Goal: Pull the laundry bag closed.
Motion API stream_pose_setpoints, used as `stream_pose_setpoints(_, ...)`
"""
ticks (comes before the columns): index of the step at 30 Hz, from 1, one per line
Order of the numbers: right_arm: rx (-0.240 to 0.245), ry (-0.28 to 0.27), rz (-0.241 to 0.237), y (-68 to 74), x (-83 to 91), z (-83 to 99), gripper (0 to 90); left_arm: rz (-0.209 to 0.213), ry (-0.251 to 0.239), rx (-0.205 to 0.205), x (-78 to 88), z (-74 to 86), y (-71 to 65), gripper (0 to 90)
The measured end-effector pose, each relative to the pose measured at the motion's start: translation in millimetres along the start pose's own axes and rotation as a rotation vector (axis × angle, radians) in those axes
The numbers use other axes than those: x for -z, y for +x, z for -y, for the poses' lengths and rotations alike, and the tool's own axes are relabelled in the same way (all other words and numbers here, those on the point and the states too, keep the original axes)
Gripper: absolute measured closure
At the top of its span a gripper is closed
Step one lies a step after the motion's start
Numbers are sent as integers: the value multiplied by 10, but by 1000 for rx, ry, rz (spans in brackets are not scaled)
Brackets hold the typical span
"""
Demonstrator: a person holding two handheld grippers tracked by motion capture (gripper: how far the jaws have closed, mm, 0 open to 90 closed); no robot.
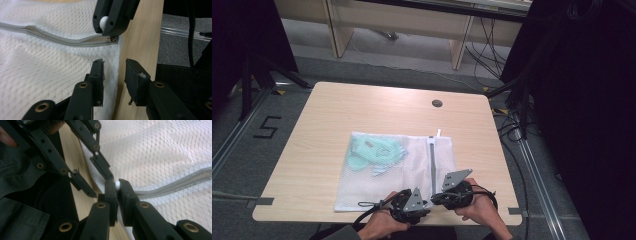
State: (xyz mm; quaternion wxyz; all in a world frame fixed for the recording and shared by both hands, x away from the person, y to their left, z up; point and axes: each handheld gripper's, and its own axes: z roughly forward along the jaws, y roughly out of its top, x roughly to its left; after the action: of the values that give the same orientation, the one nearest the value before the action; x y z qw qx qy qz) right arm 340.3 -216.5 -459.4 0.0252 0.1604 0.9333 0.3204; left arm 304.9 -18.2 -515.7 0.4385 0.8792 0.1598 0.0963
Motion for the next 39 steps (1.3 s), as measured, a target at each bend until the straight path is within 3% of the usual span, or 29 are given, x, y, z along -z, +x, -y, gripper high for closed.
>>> stream_pose_setpoints(3,-6,2,1,5,0,-3,862,-20,23,-29,-15,-2,-6,726)
stream_pose_setpoints(5,-9,11,-2,6,-1,0,862,-38,13,-32,-30,-3,-19,802)
stream_pose_setpoints(7,-5,8,0,4,0,-2,861,-42,11,-32,-30,-12,-22,823)
stream_pose_setpoints(11,-13,8,-1,-3,-9,10,862,-54,24,-75,-24,-14,-34,868)
stream_pose_setpoints(12,-14,8,-4,-14,-12,14,862,-51,36,-106,-19,-18,-44,882)
stream_pose_setpoints(13,-34,13,-8,-7,-13,18,861,-51,36,-106,-19,-18,-44,884)
stream_pose_setpoints(16,-30,17,-10,-16,-21,24,861,-48,19,-93,-31,-18,-69,887)
stream_pose_setpoints(17,-28,16,-11,-24,-24,26,861,-43,41,-117,-11,-26,-63,888)
stream_pose_setpoints(20,-38,19,-17,-35,-30,33,861,-35,37,-120,-13,-32,-79,889)
stream_pose_setpoints(21,-61,25,-25,-33,-29,40,861,-33,40,-127,-10,-36,-78,890)
stream_pose_setpoints(23,-42,21,-25,-63,-43,46,862,-22,46,-127,-7,-42,-83,891)
stream_pose_setpoints(25,-67,28,-28,-49,-47,49,862,-28,49,-154,-6,-45,-84,891)
stream_pose_setpoints(27,-69,31,-35,-67,-60,56,862,-22,49,-133,-11,-39,-93,891)
stream_pose_setpoints(30,-78,36,-40,-96,-74,62,862,-23,54,-143,-7,-44,-87,892)
stream_pose_setpoints(36,-93,74,-41,-122,-120,67,862,-4,60,-124,-7,-40,-84,893)
stream_pose_setpoints(37,-103,76,-45,-128,-123,69,862,0,63,-128,-8,-41,-83,894)
stream_pose_setpoints(38,-103,76,-45,-128,-123,69,862,0,74,-160,-5,-43,-87,894)
stream_pose_setpoints(39,-109,84,-47,-130,-142,72,862,2,75,-155,1,-53,-86,894)
